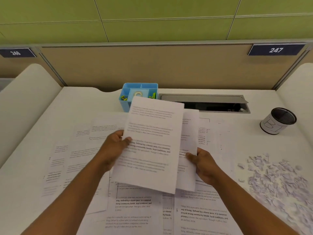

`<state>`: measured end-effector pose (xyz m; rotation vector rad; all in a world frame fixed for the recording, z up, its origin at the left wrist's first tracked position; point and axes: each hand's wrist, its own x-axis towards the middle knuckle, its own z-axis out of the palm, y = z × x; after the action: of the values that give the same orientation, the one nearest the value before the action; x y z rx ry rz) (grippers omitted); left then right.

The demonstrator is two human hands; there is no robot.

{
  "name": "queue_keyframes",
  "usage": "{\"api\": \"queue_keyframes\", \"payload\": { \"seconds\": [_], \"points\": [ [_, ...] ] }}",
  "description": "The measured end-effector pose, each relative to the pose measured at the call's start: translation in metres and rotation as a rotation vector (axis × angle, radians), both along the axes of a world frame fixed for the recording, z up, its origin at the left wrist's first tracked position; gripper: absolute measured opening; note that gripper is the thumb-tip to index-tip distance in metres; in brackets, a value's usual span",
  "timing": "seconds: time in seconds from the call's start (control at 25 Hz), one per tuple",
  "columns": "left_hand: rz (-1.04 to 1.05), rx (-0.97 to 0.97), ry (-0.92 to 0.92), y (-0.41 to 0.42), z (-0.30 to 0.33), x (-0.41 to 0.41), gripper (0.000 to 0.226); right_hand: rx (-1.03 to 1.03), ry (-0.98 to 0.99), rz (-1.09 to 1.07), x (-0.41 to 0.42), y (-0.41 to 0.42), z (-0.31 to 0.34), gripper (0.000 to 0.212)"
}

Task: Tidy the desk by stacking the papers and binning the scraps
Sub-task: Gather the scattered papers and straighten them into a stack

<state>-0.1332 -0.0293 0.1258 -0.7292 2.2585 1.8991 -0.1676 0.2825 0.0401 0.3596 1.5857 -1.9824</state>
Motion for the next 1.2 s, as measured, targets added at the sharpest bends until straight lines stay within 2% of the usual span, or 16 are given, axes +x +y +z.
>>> {"api": "queue_keyframes", "payload": {
  "seconds": [0.2,0.32,0.44,0.52,0.64,0.92,1.04,1.2],
  "points": [
    [0.036,0.028,-0.042,0.034,-0.031,0.021,0.018,-0.102,0.012,0.049,0.019,-0.013,0.021,0.031],
    [0.093,-0.053,-0.054,0.036,-0.041,0.032,0.019,-0.161,-0.016,0.068,0.029,-0.012,0.025,0.036],
    [0.098,-0.113,-0.087,0.031,-0.052,0.039,0.032,-0.218,-0.037,0.096,0.038,-0.014,0.026,0.038],
    [0.116,-0.022,-0.121,0.029,-0.057,0.044,0.037,-0.223,-0.051,0.116,0.044,-0.016,0.026,0.036],
    [0.158,0.146,-0.167,0.031,-0.061,0.051,0.024,-0.191,-0.062,0.157,0.05,-0.019,0.028,0.034],
    [0.188,0.168,-0.129,0.027,-0.067,0.063,0.013,-0.202,-0.165,0.1,0.058,-0.021,0.035,0.035],
    [0.187,0.143,-0.097,0.027,-0.067,0.068,0.014,-0.098,-0.047,0.206,0.062,-0.026,0.029,0.032],
    [0.176,0.131,-0.066,0.028,-0.069,0.073,0.017,0.069,0.002,0.248,0.064,-0.029,0.02,0.032]
  ]
}}
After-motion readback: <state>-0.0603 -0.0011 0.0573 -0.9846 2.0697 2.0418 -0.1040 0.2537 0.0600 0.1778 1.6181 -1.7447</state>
